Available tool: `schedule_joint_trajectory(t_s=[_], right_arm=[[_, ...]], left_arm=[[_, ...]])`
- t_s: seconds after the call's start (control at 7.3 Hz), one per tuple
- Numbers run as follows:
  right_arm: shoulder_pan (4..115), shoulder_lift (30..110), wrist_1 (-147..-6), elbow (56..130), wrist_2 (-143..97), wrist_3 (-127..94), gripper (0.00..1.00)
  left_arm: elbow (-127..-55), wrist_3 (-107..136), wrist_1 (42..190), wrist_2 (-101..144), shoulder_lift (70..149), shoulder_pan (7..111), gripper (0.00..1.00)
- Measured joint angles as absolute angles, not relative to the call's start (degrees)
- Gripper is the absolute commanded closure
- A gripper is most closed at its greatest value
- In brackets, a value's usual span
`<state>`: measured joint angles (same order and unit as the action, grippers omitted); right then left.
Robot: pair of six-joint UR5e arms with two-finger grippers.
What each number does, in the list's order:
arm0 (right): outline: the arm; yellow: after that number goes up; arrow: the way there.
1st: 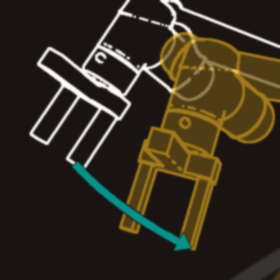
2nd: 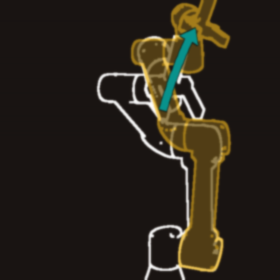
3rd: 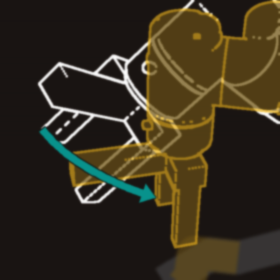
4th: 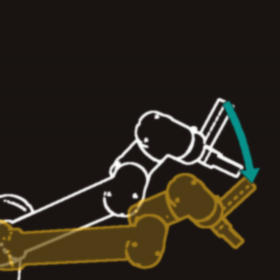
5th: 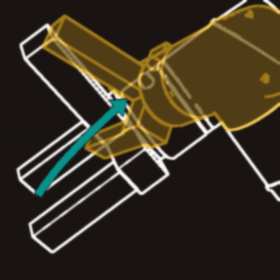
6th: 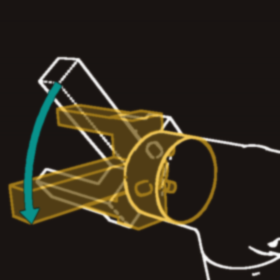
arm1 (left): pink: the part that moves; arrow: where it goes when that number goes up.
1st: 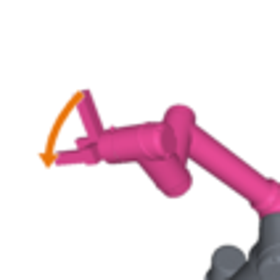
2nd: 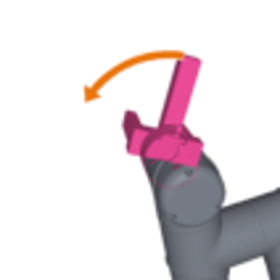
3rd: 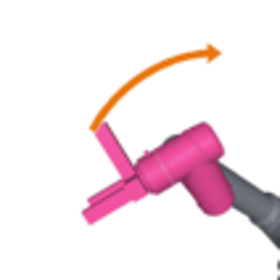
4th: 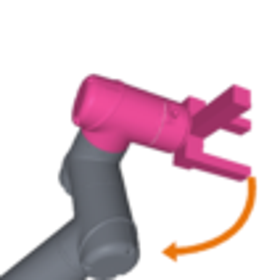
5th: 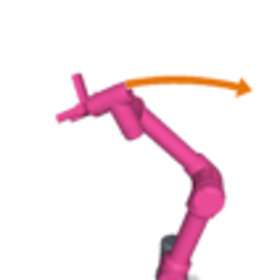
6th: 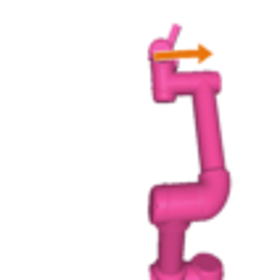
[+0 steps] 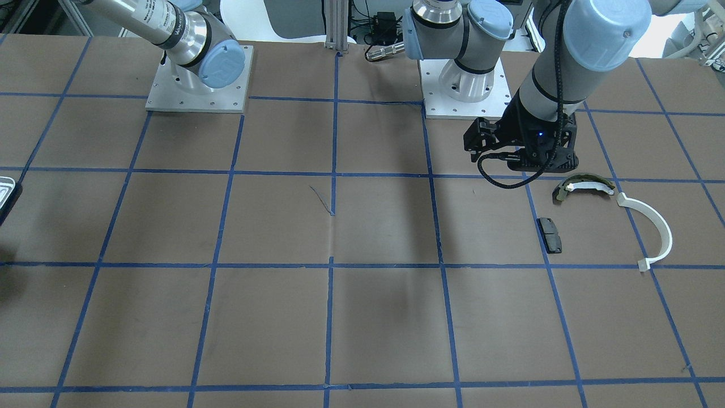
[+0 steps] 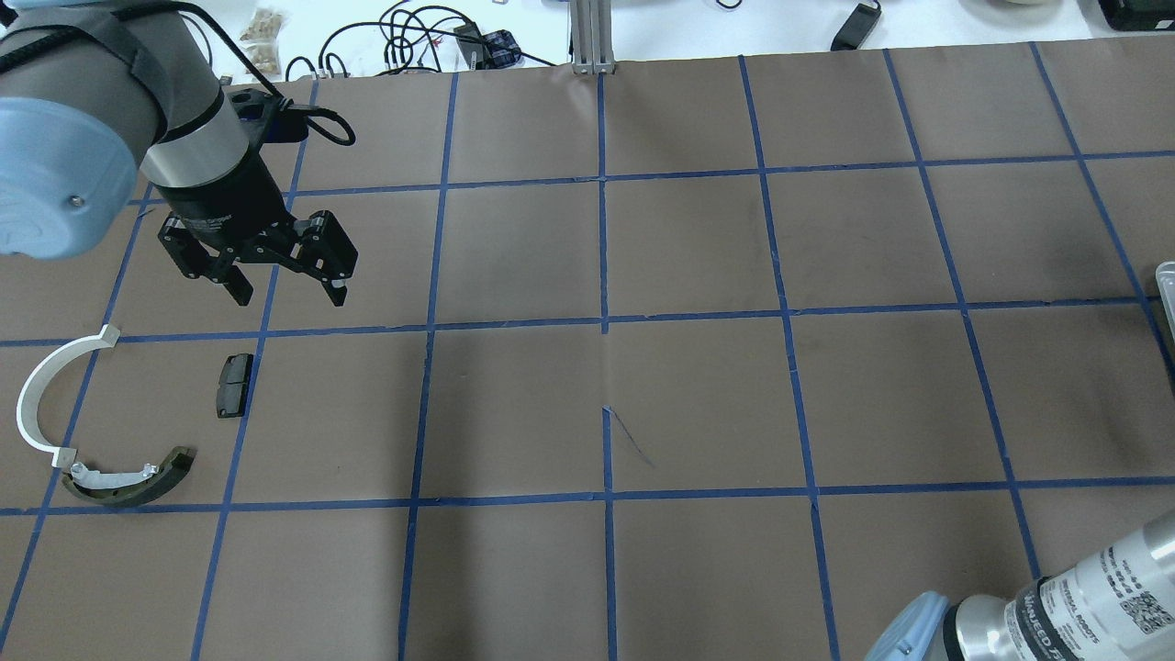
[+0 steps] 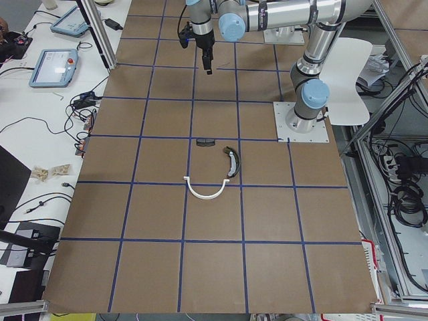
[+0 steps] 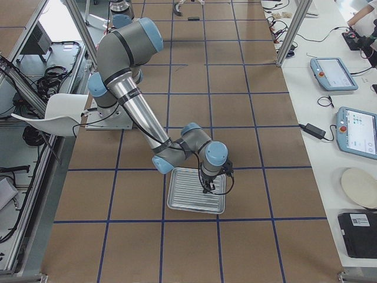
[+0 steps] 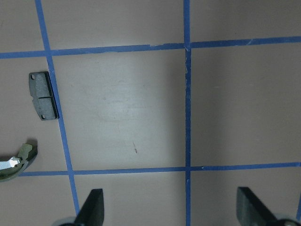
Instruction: Place bearing gear from tray to pile
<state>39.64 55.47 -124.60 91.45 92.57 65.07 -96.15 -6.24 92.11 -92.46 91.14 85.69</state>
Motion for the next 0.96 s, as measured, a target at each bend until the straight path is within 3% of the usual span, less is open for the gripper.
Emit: schedule_joint_trajectory(t_s=[0.41,0.96], right_arm=[[40.1,56.59,-123.9,91.28,93.0,63.12,1.0],[54.65,70.95,-116.25,97.46,92.9,47.7,1.0]], left_arm=[[-96.15,-6.24,92.11,-92.46,91.14,85.69,0.0],[-96.15,-6.24,91.95,-92.44,91.14,85.7,0.0]])
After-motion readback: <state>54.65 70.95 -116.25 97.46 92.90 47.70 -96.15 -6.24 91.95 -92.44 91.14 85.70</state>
